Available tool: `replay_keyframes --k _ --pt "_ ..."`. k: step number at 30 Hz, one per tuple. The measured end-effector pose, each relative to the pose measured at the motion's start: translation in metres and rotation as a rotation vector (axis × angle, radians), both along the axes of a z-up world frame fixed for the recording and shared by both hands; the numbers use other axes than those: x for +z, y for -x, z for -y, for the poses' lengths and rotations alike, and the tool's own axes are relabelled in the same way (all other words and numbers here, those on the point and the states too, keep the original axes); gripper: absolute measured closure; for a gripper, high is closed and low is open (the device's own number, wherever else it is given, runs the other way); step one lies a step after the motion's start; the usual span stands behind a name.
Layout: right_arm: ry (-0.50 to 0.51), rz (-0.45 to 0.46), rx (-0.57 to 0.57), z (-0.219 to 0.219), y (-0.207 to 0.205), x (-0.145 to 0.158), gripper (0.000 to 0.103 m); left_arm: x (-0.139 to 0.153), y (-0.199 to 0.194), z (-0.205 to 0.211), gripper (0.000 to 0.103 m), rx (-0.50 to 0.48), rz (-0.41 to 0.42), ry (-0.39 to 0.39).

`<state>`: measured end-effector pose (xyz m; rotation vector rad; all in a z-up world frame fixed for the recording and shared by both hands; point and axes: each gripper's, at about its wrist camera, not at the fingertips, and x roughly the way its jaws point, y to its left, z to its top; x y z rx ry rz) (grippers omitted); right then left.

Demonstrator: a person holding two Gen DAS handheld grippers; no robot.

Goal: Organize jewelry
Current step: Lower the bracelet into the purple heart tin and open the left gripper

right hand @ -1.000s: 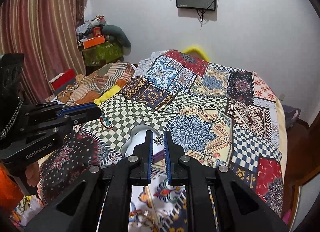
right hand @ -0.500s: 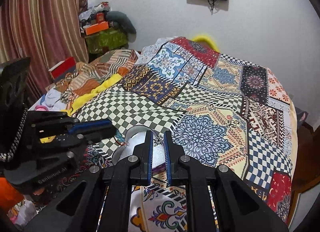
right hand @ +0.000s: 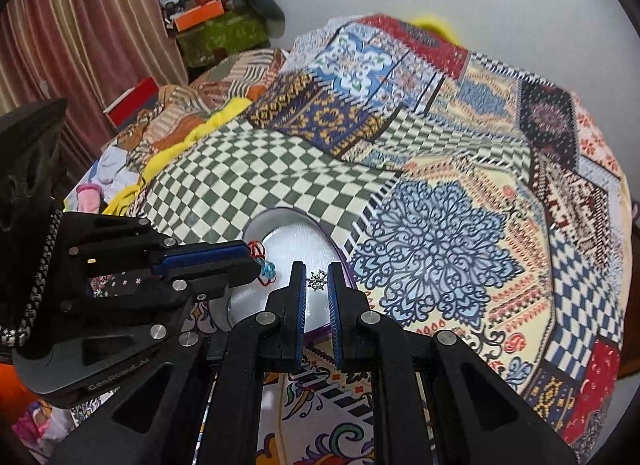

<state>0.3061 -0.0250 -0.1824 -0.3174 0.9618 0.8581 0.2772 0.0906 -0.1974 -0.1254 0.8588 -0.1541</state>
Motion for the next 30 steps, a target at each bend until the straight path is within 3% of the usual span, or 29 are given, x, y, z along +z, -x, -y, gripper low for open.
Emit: replay_keyframes --k 8,17,22,26,30 --pt "0.017 -0.032 0.012 -0.004 -0.006 -0.011 0.093 0.005 0.001 0.003 0.097 -0.027 0.005 -0.019" --pt "0.05 -0.007 0.04 -0.012 0.001 -0.015 0.093 0.017 0.014 -0.003 0.093 -0.008 0.021 -0.041" --pt "0.073 0.027 0.051 -0.016 0.005 -0.014 0.093 0.021 0.029 -0.011 0.072 0.022 0.045 -0.073" --pt "0.109 0.048 0.049 -0.019 0.007 -0.016 0.092 0.018 0.034 -0.019 0.072 0.045 0.031 -0.076" --pt "0.127 0.055 0.045 -0.019 0.01 -0.014 0.083 0.015 0.037 -0.025 0.071 0.065 0.015 -0.072"
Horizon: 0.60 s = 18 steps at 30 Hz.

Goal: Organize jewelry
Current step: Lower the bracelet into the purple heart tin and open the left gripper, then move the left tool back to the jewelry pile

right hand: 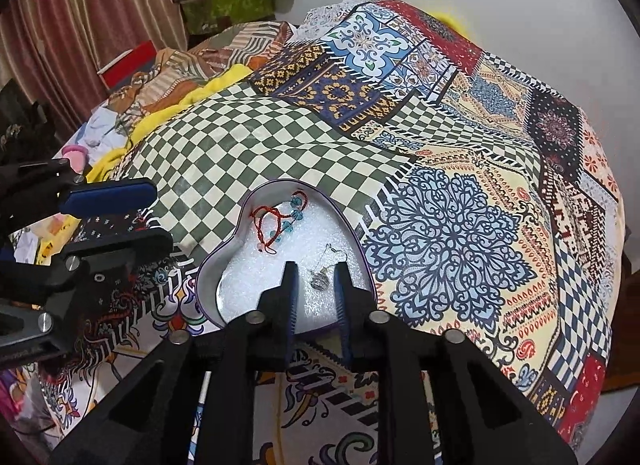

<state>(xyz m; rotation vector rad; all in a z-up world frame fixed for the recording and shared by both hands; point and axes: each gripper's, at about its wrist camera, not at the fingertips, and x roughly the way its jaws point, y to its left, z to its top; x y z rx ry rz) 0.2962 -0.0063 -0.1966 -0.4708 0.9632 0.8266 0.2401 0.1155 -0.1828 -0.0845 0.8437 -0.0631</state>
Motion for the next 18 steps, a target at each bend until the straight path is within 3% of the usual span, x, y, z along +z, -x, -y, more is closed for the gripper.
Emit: replay_keyframes --k 4,18 --pt "0.008 0.035 -0.004 0.004 0.008 0.007 0.077 0.001 0.005 -0.001 0.071 0.009 -0.004 0.005" --pt "-0.037 0.099 -0.057 0.041 0.046 0.05 0.077 0.036 0.043 0.019 0.071 -0.012 0.04 -0.002"
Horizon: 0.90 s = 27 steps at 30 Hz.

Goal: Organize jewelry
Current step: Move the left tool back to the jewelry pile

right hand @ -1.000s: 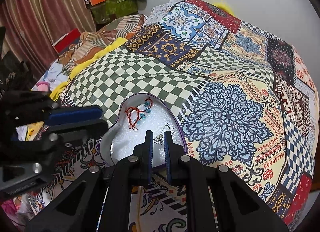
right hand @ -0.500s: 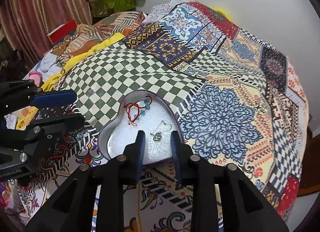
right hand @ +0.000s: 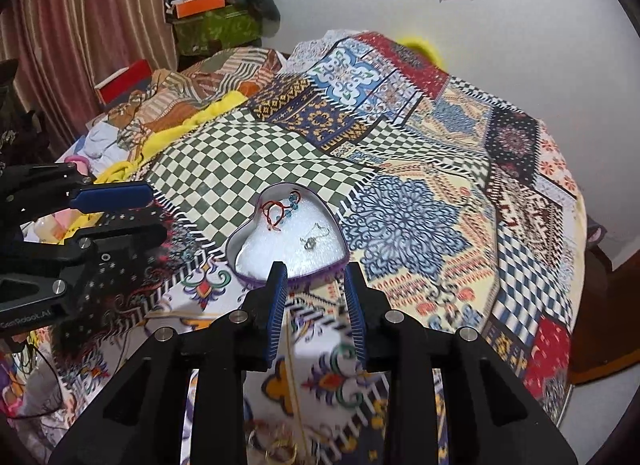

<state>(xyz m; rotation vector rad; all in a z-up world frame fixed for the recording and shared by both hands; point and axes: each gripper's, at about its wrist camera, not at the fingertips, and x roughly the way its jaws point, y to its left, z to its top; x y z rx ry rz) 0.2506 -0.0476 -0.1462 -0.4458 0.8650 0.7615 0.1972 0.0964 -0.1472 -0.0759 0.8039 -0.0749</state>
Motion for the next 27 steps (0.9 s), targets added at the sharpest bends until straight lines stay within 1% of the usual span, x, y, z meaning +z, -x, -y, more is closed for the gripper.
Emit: replay_keyframes --k 3,6,12,18,24,27 --pt "-0.015 0.01 -0.017 0.011 0.011 0.008 0.077 0.007 0.008 0.008 0.071 -0.01 0.008 0.0" --pt "-0.032 0.008 -0.035 0.024 0.022 0.014 0.076 0.013 0.018 0.017 0.068 -0.019 0.019 0.005" --pt "-0.052 -0.013 -0.083 0.058 0.04 0.017 0.076 0.014 0.032 0.039 0.067 -0.042 0.004 0.017" --pt "-0.073 -0.046 -0.14 0.093 0.052 0.008 0.076 0.001 0.04 0.062 0.067 -0.079 -0.04 0.034" --pt "-0.082 -0.091 -0.177 0.114 0.064 -0.009 0.075 -0.019 0.043 0.082 0.067 -0.115 -0.097 0.053" --pt "-0.076 -0.096 -0.189 0.118 0.068 -0.016 0.075 -0.029 0.039 0.089 0.067 -0.119 -0.122 0.052"
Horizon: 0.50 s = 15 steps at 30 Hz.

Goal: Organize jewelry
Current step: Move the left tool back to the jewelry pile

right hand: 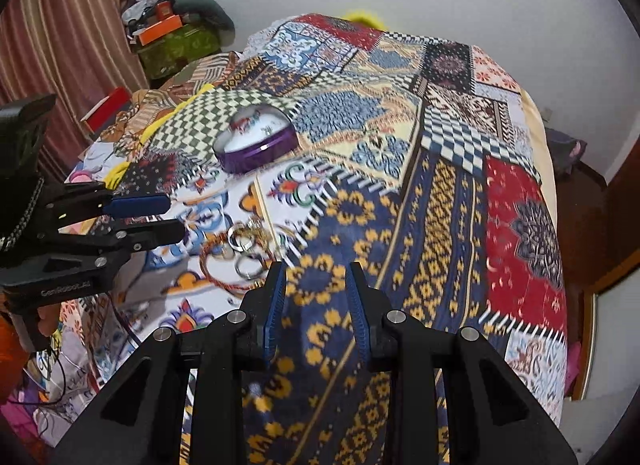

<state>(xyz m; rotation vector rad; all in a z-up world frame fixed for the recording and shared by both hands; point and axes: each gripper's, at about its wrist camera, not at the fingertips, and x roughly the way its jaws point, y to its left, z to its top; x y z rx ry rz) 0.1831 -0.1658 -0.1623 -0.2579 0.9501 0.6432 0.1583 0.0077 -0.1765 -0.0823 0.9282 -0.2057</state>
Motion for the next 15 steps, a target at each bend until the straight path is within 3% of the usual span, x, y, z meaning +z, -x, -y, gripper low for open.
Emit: replay_keyframes --k 15 --pt "0.001 -0.002 0.01 0.001 -0.001 -0.014 0.075 -0.009 -0.045 0.029 0.071 -0.052 -0.007 0.029"
